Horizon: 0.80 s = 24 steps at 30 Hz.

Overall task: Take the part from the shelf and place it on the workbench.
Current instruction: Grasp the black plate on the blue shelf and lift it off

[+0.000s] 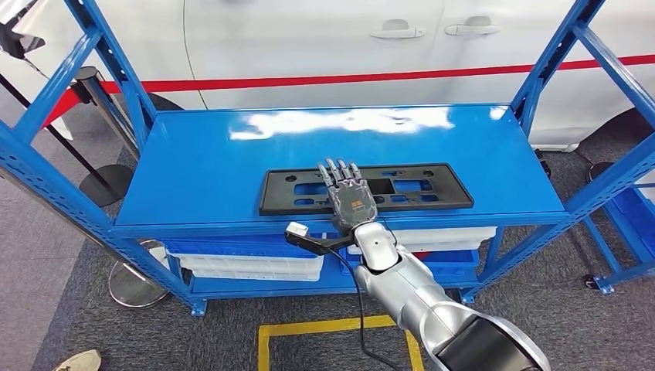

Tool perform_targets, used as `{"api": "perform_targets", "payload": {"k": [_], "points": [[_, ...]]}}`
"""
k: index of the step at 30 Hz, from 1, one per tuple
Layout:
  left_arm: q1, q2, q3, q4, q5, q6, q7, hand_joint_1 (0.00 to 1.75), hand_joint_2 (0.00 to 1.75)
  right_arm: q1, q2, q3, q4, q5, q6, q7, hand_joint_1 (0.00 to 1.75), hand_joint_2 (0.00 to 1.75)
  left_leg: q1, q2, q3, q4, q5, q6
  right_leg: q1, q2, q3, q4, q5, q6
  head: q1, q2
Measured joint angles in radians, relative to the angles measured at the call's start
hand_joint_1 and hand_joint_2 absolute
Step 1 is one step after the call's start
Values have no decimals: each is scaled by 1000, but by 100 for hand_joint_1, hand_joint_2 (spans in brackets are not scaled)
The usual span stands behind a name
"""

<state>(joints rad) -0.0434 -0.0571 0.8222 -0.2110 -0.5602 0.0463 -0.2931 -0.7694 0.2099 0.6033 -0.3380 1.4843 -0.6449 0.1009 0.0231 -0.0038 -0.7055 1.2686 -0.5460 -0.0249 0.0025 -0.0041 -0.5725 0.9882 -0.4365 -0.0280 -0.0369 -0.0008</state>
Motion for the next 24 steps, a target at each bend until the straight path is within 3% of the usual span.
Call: {"api": "perform_targets", "payload": {"k": [2,4,7,9,10,12,13,14,15,16,18,20,22,24], "points": [[-1,1,0,0,0,0,-1,0,0,-4,0,-6,2,2,0,0,0,175,2,1,63,-123,58,-2,-3,1,-5,17,-10,10,0,0],[-2,1,0,0,0,0,-2,0,0,-11,-1,-10,4,2,0,1,0,175,1,0,103,-206,82,7,0,3,-16,40,-20,21,0,0],[-1,0,1,1,-3,-1,-3,0,0,-18,-2,-14,5,7,0,3,0,175,-2,-3,101,-211,82,28,3,4,-26,51,-23,31,2,0],[-1,-1,1,1,-7,-1,-3,0,0,-26,-4,-22,6,12,0,6,0,175,1,-3,100,-213,85,38,0,4,-36,73,-41,40,3,0],[-2,-1,2,1,-10,-1,-3,0,0,-34,-5,-29,6,13,0,6,0,175,2,-2,99,-214,86,41,-2,4,-53,111,-64,45,4,0],[-2,-1,5,1,-14,-1,-3,0,0,-48,-10,-44,6,14,0,-2,0,175,2,-2,98,-214,86,45,-7,4,-113,238,-125,55,6,0],[-2,-1,6,1,-15,-1,-3,0,0,-53,-13,-52,6,16,0,-9,0,175,1,-2,98,-214,86,45,-8,4,-145,300,-146,57,6,0],[-2,-1,7,1,-16,-1,-3,0,0,-57,-15,-58,6,19,3,-14,5,175,1,-2,98,-214,85,46,-8,4,-164,332,-148,57,6,0],[-2,-1,8,1,-16,0,-3,0,0,-60,-17,-62,6,24,8,-18,48,175,1,-3,99,-214,85,46,-8,4,-163,324,-130,54,6,0],[-2,-1,9,1,-16,0,-3,0,0,-64,-18,-65,6,31,16,-19,91,175,0,-4,101,-214,84,46,-7,4,-146,280,-96,49,6,0],[-3,-4,11,1,-17,0,-5,0,0,-72,-18,-66,6,52,44,-13,174,175,-3,-5,103,-215,83,45,1,5,-82,140,-28,31,5,0],[-6,-7,14,2,-17,0,-10,0,0,-75,-18,-65,7,71,78,0,175,175,-2,-6,103,-219,85,38,10,6,-45,56,-5,16,7,0],[-8,-9,17,2,-18,0,-14,0,0,-73,-17,-63,10,81,104,11,175,175,0,-7,105,-229,88,27,13,5,-41,40,-4,8,10,0],[-8,-7,18,2,-19,-1,-15,0,0,-71,-16,-60,14,83,119,18,173,175,-2,-4,106,-223,79,17,7,3,-28,17,6,3,10,0]]}}
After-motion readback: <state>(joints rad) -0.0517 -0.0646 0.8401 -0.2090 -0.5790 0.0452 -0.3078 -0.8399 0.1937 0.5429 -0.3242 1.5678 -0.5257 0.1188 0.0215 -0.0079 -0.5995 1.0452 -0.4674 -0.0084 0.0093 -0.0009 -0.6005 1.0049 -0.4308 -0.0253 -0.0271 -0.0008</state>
